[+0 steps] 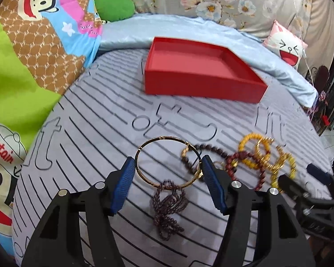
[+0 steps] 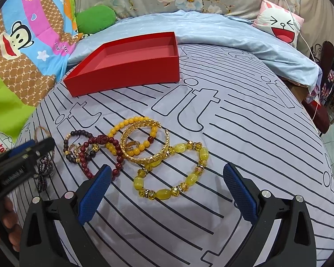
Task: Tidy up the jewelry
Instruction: 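Move the left tool toward the thin gold bangle and open its fingers, then grasp the thin gold bangle with the left tool while the right tool grasps the gold twisted cuff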
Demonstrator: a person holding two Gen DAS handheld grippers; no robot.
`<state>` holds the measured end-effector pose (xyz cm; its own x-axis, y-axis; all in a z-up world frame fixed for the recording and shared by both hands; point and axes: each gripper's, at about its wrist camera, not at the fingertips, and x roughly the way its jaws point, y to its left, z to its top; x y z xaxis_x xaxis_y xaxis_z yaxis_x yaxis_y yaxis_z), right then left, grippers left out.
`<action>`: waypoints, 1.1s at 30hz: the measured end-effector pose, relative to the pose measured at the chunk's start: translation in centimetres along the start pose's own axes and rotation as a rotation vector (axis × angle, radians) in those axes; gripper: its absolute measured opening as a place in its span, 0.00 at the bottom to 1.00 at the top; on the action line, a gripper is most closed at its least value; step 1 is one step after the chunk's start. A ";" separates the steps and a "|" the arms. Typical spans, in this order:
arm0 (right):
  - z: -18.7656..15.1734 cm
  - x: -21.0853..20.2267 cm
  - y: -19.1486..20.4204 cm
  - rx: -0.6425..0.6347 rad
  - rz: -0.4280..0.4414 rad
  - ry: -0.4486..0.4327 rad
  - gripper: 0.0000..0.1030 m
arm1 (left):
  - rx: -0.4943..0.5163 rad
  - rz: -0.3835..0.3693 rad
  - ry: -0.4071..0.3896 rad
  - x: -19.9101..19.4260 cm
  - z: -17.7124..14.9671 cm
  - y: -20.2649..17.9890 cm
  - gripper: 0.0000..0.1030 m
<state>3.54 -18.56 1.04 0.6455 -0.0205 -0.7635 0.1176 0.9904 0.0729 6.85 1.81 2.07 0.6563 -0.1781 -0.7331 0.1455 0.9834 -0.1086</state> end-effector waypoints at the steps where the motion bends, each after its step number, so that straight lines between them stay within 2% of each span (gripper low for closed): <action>1: 0.1 0.0 0.0 -0.001 0.001 0.000 0.94 | 0.001 -0.002 -0.009 -0.2 0.3 -0.1 0.57; 11: 1.9 1.1 0.8 -0.012 0.043 -0.010 0.93 | -0.003 -0.004 -0.042 -0.6 2.2 -0.7 0.57; 18: 3.2 2.9 2.1 -0.041 0.061 0.007 0.77 | 0.002 0.008 -0.028 0.3 2.5 -0.7 0.57; 24: 2.9 4.0 2.3 -0.050 0.074 0.039 0.62 | 0.004 0.008 -0.001 1.2 2.0 -0.6 0.57; 33: 2.8 3.7 1.8 -0.041 0.083 0.030 0.54 | 0.003 -0.002 0.024 1.8 1.5 -0.8 0.57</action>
<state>8.30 -17.23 0.13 0.6285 0.0652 -0.7750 0.0332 0.9933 0.1105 9.04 0.64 1.84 0.6379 -0.1786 -0.7491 0.1485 0.9830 -0.1080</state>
